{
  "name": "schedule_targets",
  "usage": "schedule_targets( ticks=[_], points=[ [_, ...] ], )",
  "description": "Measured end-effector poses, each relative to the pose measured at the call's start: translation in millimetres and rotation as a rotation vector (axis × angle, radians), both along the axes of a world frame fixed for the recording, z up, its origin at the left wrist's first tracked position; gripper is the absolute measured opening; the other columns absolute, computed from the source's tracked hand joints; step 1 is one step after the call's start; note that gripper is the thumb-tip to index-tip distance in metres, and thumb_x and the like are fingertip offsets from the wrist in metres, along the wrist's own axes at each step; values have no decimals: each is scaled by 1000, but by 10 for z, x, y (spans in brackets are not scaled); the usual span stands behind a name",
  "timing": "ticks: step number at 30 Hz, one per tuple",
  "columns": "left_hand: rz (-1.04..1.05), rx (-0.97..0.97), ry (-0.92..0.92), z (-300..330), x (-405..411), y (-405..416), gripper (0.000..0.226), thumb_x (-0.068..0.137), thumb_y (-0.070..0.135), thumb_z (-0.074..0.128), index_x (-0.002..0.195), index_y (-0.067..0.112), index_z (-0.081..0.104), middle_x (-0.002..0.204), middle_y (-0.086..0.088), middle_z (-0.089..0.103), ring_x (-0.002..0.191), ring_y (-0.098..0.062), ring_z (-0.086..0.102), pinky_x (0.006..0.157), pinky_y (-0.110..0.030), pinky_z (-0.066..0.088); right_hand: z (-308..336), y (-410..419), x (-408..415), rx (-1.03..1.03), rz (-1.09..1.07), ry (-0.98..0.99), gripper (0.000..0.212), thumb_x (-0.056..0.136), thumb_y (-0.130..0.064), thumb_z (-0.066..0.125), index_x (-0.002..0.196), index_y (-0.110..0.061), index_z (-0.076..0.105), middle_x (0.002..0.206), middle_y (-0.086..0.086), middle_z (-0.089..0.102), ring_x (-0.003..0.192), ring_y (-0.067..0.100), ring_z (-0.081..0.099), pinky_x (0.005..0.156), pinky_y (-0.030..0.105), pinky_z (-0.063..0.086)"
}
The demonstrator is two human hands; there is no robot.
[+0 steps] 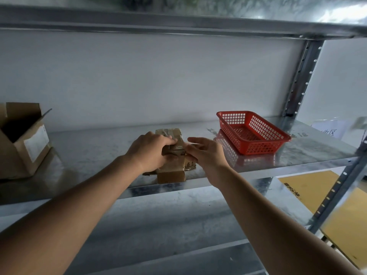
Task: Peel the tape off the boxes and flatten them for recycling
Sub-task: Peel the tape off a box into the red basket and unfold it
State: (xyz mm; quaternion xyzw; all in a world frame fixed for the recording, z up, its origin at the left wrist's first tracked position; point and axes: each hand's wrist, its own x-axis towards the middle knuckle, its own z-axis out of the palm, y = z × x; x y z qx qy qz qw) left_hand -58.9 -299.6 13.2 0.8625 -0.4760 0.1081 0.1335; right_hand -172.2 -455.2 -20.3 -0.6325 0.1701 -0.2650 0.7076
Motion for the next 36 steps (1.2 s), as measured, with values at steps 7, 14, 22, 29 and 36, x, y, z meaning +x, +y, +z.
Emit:
schedule_targets(
  ticks=[7,14,22,29,36],
  points=[
    [83,-28,-283,-12,-176,-125,36,95,59,63,121,37,74,101,1,74,94,-24,67,73,-33,51,165,-23,85,-40,-212,244,11,86,-12,83,78,-14,76,76,7,76,62,15,73,64,30,64],
    [228,6,-412,-131,-242,-289,51,92,71,46,113,31,71,101,4,70,100,-20,60,64,-29,40,271,14,38,-651,-292,135,13,87,-13,75,81,-23,81,69,-15,72,64,-1,66,54,9,44],
    [-52,-54,144,-113,184,-91,58,97,71,33,124,37,72,123,16,50,117,-17,38,92,-35,35,219,-185,5,-220,-108,305,12,97,-12,69,87,-19,72,89,5,71,71,18,68,76,37,64],
    [-182,-2,302,51,333,-178,30,107,24,55,134,23,69,161,3,41,152,-16,30,124,-28,19,218,-230,-17,-542,-280,235,20,83,-24,87,96,-30,73,75,-7,75,70,10,74,59,12,51],
    [-178,-86,373,-22,311,-164,37,108,30,50,143,28,60,162,6,39,152,-7,28,123,-22,14,116,-283,-72,-838,-262,196,18,87,-30,82,100,-18,82,87,-8,78,74,3,70,70,15,52]
  ],
)
